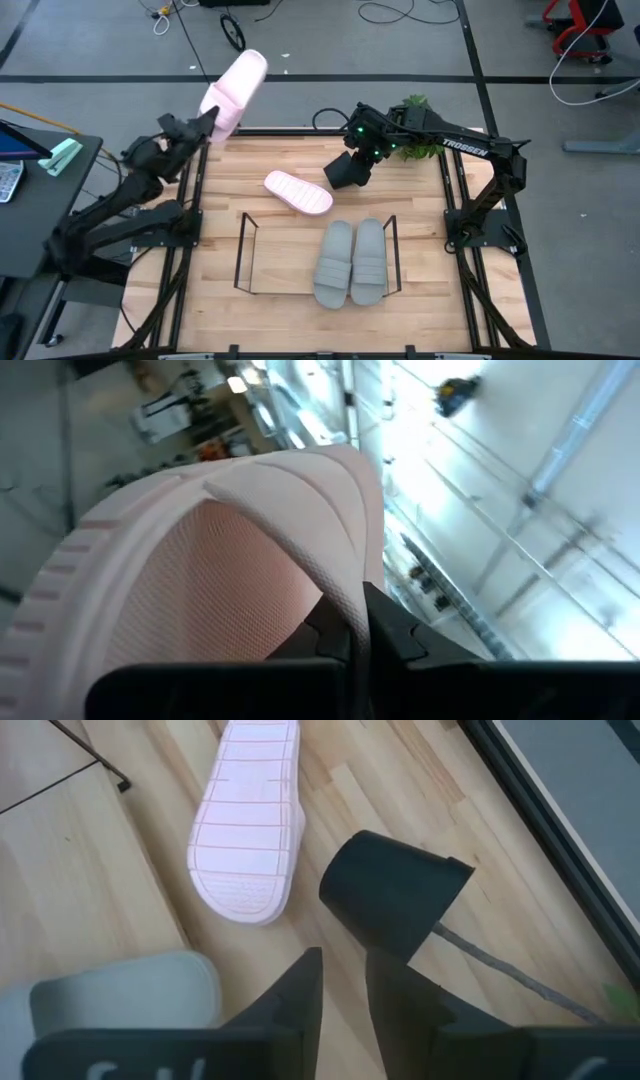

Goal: Pick and place slides into the shelf
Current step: Put the left pink slipper on the shelf

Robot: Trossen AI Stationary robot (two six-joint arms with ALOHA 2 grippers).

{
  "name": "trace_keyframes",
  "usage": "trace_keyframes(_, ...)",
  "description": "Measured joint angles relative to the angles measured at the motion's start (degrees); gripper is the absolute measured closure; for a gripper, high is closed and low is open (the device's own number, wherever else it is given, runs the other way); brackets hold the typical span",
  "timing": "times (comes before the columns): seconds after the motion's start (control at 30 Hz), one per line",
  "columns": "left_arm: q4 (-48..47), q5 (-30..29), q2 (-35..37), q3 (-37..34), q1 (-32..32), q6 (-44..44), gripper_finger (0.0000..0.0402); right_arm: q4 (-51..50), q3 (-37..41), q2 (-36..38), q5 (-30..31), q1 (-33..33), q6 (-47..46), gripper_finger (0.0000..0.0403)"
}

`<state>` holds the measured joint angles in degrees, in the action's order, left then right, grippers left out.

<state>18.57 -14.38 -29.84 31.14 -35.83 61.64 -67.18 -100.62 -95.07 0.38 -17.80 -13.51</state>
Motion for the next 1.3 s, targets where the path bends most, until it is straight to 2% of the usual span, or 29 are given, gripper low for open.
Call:
trace_keyframes(0.17,-8.5,-6.9,-3.5,10.1,9.0,-9.0,0.0391,0.0,0.0,0.0,0.1,-0.1,-0.4,0.0328)
trace_keyframes(0.3,-16.0,-11.7,-8.0,17.4,15.2,-12.5,0.0391,0.0,0.0,0.0,0.1,-0.1,-1.0,0.0334)
trace_keyframes(0.43,-16.8,-16.1,-13.0,21.2,21.6,-12.7,0.0391,-0.1,0.0,0.0,0.0,-0.1,-1.3,0.0341)
trace_keyframes(0.5,-16.7,-20.3,-15.4,22.0,25.3,-12.5,0.0391,-0.8,0.0,0.2,0.1,-0.1,-1.3,0.0346)
trace_keyframes(0.6,-16.8,-29.3,-18.7,22.6,32.3,-11.2,0.0391,-3.0,0.0,1.3,0.7,0.1,0.1,0.0356)
trace_keyframes(0.73,-14.3,-45.3,-22.6,23.0,43.3,-9.6,0.0391,-5.5,0.0,4.9,3.9,0.1,3.3,0.0374)
trace_keyframes(0.9,-2.8,-67.3,-29.9,23.1,55.6,-9.8,0.0391,-5.2,0.0,11.9,6.1,-0.1,6.0,0.0396)
trace_keyframes(0.97,1.7,-73.8,-33.6,23.1,58.9,-9.8,0.0391,-4.9,0.0,14.5,6.2,-0.1,7.7,0.0399)
trace_keyframes(1.13,14.4,-75.4,-43.0,23.5,60.8,-8.2,0.0391,-3.6,0.0,18.9,6.1,-0.1,9.6,0.0388)
trace_keyframes(1.3,16.8,-75.6,-52.6,30.2,60.3,-5.5,0.0391,-3.9,0.0,20.9,6.1,0.0,10.2,0.038)
